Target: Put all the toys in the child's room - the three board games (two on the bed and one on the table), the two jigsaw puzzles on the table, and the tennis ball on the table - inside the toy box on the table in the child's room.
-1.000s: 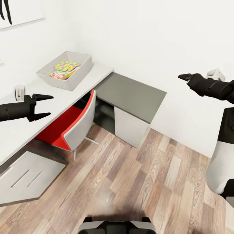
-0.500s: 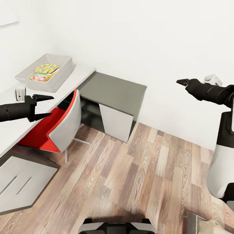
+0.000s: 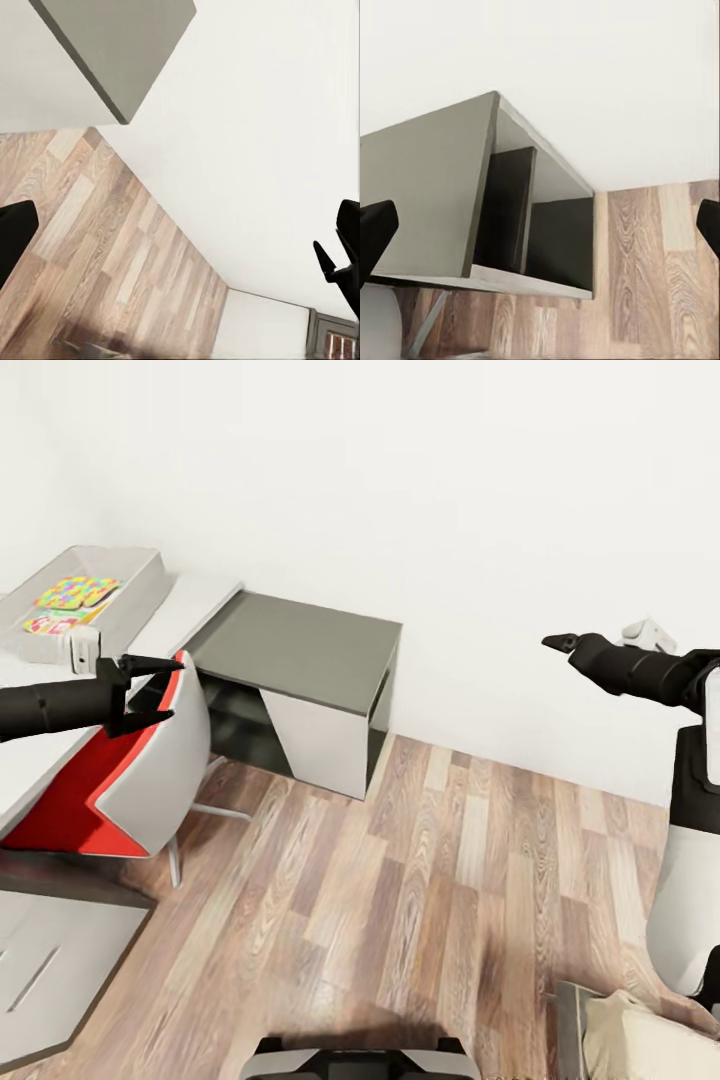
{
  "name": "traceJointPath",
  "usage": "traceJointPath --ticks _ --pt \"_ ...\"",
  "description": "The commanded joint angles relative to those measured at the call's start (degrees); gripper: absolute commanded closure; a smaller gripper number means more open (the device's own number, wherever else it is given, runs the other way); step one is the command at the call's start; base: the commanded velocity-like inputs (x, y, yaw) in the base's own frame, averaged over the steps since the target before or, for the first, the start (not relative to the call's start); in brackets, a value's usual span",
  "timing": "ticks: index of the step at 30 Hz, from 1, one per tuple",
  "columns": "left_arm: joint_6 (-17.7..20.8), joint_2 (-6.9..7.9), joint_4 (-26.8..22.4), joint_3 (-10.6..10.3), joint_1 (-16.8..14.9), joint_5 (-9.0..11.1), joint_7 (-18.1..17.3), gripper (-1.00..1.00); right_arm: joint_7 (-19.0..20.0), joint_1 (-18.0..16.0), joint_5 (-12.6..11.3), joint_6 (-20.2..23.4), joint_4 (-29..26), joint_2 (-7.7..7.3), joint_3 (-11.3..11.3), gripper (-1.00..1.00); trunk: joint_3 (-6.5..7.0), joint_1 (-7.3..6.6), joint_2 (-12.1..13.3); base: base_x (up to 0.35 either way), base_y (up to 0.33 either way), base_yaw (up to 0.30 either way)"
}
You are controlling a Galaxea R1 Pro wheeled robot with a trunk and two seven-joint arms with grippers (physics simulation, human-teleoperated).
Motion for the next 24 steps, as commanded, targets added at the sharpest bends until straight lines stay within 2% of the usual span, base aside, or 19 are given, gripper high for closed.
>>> traceJointPath --ticks 1,2,6,7,10,12,13,14,19,20,22,23,24 --pt "0.2 -0.52 0.0 -0.1 -0.1 0.5 0.4 -1.0 -0.6 0.5 -0.6 0.2 0.1 -0.21 0.0 -1.0 -0.03 0.03 -0.1 -0.002 0.0 -0.268" --pt "0.2 -0.52 0.0 -0.1 -0.1 0.5 0.4 -1.0 -0.6 0.5 -0.6 0.2 0.1 -0.21 0.0 -1.0 0.02 0.03 -0.1 -0.002 0.0 -0.268" --pt "0.6 -3.57 0.0 -1.6 -0.5 0.5 -0.2 -1.0 -0.6 3.3 -0.6 0.2 0.3 -0.69 0.7 -1.0 0.21 0.03 -0.1 -0.001 0.0 -0.267" --pt "0.6 -3.57 0.0 -1.6 -0.5 0.5 -0.2 -1.0 -0.6 3.3 -0.6 0.2 0.3 -0.69 0.7 -1.0 0.26 0.03 -0.1 -0.001 0.0 -0.267" --pt "0.7 -6.25 0.0 -3.7 -0.8 0.2 -0.4 -1.0 -0.7 5.7 -0.5 0.2 0.3 -0.85 3.3 -1.0 0.41 0.03 -0.1 -0.001 0.0 -0.267" --pt "0.7 -8.18 0.0 -5.3 -1.0 -1.8 -0.6 -1.0 -0.8 6.9 -0.5 0.2 0.4 -0.91 5.6 -1.0 0.49 0.03 -0.1 0.0 0.0 -0.268" --pt "0.7 -8.18 0.0 -5.3 -1.0 -1.8 -0.6 -1.0 -0.8 6.9 -0.5 0.2 0.4 -0.91 5.6 -1.0 0.53 0.03 -0.1 0.0 0.0 -0.269" --pt "0.8 -10.85 0.0 -7.3 -1.0 -5.4 -0.7 -1.0 -1.0 8.9 -0.4 0.2 1.4 -0.84 8.6 -1.0 0.57 0.03 -0.1 0.0 0.0 -0.273" --pt "0.8 -13.83 0.0 -8.8 -0.6 -10.5 -0.8 -1.0 -0.9 10.6 -0.3 0.2 4.6 -0.69 12.1 -1.0 0.69 0.03 -0.1 0.0 0.0 -0.215" --pt "0.8 -16.59 0.0 -9.2 2.1 -14.7 -0.8 -1.0 -0.7 11.8 0.0 0.2 5.7 -0.89 14.2 -1.0 0.7 0.03 -0.1 0.0 0.0 -0.059" --pt "0.8 -18.29 0.0 -9.4 3.8 -18.1 -0.8 -1.0 -0.7 13.0 0.2 0.2 6.0 -0.94 15.3 -1.0 0.71 0.03 -0.1 -0.014 0.0 -0.042" --pt "0.8 -22.81 0.0 -9.5 9.4 -28.6 -1.3 -1.0 -0.6 16.7 1.0 0.2 6.3 -0.99 19.3 -1.0 0.71 0.03 -0.1 -0.189 0.0 -0.012" --pt "0.8 -23.58 0.0 -9.5 10.6 -30.5 -1.6 -1.0 -0.6 17.4 1.3 0.2 6.3 -1.0 20.0 -1.0 0.71 0.03 -0.1 -0.217 0.0 -0.01"
